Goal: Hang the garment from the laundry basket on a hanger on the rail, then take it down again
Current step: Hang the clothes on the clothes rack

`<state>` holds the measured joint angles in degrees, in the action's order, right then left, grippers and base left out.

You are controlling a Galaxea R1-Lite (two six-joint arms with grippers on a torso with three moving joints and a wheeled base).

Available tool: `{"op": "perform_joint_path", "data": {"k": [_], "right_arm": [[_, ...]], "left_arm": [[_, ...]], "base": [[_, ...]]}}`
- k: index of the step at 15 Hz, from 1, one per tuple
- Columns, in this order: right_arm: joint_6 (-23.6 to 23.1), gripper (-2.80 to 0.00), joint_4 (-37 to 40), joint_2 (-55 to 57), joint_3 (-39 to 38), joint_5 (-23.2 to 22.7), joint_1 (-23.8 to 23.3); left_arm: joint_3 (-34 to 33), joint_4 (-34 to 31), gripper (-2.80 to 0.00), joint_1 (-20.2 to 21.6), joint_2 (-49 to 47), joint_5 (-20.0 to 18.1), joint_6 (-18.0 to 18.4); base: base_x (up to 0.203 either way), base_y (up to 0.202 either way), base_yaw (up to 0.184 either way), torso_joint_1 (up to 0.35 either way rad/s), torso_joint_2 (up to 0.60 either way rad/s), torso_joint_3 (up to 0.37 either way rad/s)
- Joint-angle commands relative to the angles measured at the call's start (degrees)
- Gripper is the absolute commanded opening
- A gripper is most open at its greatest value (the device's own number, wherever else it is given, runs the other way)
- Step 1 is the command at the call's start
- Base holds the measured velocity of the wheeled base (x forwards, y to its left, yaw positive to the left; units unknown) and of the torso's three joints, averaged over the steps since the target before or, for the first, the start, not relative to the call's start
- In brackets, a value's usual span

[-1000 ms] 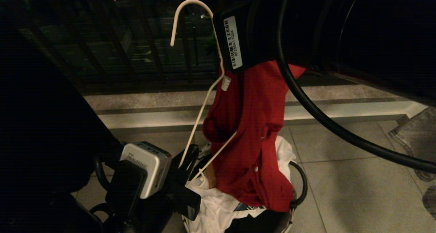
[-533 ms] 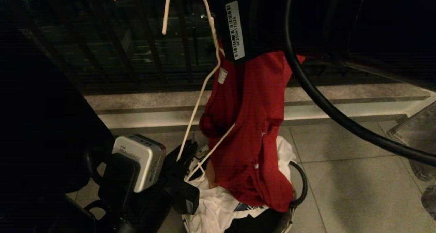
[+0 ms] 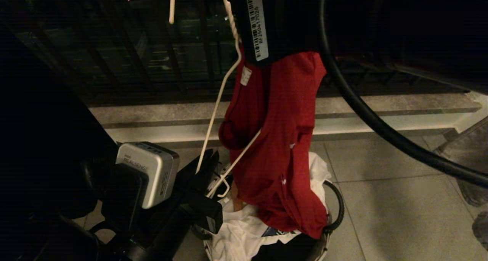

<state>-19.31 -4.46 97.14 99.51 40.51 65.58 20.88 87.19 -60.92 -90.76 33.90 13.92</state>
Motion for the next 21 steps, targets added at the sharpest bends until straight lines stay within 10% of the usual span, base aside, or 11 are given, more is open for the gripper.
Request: {"op": "perform_joint_path", "data": {"k": [1, 21], "right_arm": [[-0.25, -2.80, -1.39, 1.74, 0.15, 0.30, 1.53], [0.15, -2.80, -1.69, 0.51, -1.08, -5.35, 6.32]], "left_arm": [[0.20, 0.48, -2.80, 0.01, -0.03, 0.20, 0.05], [1.35, 0.48, -2.80, -2.80, 3.31, 1.17, 0.32]], "base": [[0.000, 0.000, 0.000, 0.000, 0.00, 0.000], [0.000, 0.000, 0.000, 0.000, 0.00, 0.000]]}}
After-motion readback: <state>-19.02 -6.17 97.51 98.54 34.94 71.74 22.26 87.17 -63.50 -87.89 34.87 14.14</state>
